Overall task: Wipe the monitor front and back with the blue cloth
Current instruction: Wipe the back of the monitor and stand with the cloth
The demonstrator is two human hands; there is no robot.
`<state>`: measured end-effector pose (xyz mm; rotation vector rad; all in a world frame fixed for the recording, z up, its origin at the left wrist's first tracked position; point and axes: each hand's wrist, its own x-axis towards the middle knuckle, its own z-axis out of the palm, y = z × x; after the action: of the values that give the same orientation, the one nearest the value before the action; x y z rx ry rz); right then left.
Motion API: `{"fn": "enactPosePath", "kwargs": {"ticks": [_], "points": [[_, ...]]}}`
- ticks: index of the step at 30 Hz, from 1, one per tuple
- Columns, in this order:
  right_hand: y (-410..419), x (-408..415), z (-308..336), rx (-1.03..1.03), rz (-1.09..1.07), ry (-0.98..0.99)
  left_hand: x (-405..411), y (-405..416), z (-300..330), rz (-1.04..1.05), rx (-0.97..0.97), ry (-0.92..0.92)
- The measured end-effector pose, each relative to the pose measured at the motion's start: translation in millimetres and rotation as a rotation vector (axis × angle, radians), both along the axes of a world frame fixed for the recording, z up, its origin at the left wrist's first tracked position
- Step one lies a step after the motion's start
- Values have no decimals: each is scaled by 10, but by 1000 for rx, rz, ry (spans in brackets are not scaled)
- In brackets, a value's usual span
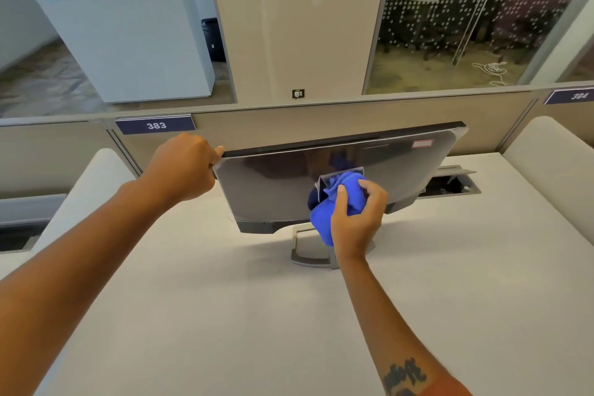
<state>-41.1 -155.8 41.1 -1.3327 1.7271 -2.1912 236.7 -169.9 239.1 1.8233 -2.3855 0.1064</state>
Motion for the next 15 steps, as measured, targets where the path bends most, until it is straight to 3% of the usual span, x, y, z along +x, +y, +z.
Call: {"fn": "enactPosePath", "kwargs": {"ticks": [4,8,12,15], "points": [[30,261,-73,-15,351,403,-7,-3,2,3,-13,-5],[73,379,-215,47,294,429,-8,6,0,-10,-26,12],[167,530,-377,142,438,677,23,-4,-32,1,-20,22],[245,476,-523,240,447,694,21,-2,-31,-3,-19,37]]}}
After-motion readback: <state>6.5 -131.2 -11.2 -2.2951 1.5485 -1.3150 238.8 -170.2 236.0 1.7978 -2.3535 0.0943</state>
